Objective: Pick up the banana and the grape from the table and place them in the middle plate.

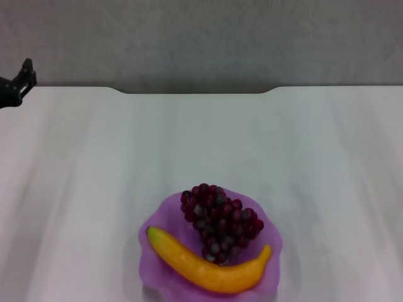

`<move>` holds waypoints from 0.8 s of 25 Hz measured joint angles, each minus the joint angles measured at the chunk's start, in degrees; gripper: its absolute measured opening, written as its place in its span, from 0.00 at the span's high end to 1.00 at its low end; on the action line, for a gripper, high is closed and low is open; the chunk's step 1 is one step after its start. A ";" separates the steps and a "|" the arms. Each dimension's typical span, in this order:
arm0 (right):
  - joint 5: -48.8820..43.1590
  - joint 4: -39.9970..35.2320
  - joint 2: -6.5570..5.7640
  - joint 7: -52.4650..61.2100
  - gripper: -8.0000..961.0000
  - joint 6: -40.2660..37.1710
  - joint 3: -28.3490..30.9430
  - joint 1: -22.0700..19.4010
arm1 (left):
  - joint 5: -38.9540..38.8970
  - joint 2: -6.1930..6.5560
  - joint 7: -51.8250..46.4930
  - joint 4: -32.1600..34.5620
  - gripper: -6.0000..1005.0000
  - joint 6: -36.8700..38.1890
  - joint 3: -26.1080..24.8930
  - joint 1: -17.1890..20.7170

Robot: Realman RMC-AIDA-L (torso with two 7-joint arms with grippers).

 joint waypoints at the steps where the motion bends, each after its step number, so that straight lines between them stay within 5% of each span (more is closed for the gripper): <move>1: 0.00 0.00 0.00 0.00 0.29 0.01 0.00 -0.06 | 0.00 0.00 -0.01 -0.04 0.16 -0.07 0.00 0.02; 20: 0.00 0.01 0.00 -0.06 0.29 0.11 0.09 -0.84 | 0.00 0.25 -0.05 -1.38 0.16 -0.41 -0.45 0.85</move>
